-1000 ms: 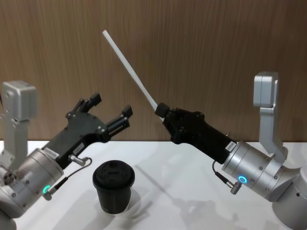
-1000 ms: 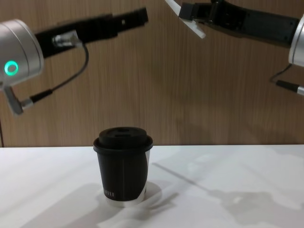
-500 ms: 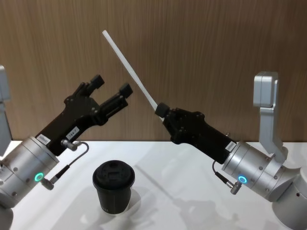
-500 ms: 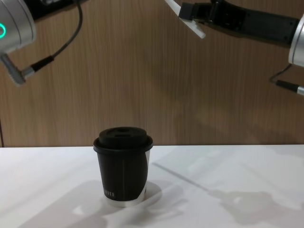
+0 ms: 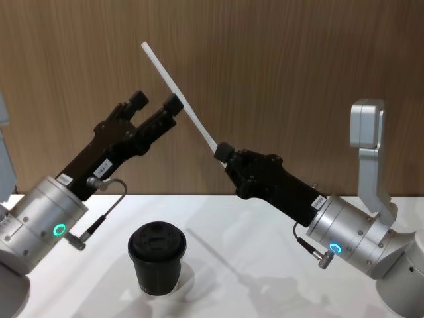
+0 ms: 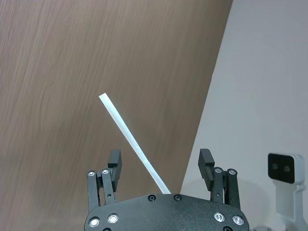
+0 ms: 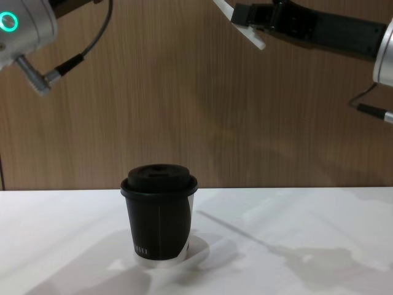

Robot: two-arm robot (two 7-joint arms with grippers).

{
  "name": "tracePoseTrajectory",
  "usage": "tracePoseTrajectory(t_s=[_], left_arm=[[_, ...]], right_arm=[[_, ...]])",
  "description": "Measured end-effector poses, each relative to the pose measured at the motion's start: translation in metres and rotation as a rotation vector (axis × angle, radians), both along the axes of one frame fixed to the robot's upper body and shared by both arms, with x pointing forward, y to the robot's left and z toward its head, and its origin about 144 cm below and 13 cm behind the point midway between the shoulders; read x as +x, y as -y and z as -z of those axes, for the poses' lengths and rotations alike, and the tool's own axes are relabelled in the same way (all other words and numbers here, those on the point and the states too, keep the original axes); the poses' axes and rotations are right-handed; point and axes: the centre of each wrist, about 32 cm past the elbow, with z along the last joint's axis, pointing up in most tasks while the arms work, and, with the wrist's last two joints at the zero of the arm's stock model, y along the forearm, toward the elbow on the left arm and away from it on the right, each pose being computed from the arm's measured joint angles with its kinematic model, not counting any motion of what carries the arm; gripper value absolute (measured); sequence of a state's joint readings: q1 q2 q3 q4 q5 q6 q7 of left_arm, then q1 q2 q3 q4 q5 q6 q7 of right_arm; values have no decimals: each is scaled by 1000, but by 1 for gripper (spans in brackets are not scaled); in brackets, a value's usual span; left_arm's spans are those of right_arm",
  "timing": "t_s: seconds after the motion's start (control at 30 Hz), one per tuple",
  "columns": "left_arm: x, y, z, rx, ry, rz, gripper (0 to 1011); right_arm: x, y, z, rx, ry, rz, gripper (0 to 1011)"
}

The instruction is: Pick up the straw with one hand, pass it to the other hand, and insert it into the cup.

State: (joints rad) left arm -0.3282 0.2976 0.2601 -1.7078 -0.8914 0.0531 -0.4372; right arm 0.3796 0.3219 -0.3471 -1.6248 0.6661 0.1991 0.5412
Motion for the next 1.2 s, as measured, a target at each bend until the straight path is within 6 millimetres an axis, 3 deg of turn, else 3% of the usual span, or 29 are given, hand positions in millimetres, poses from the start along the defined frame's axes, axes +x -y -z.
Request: tracePoseTrajectory(t_s=[1.2], left_arm=[[33,31,5,-145,-132,73,1000]], right_arm=[[0,0,0,0,0,0,0]])
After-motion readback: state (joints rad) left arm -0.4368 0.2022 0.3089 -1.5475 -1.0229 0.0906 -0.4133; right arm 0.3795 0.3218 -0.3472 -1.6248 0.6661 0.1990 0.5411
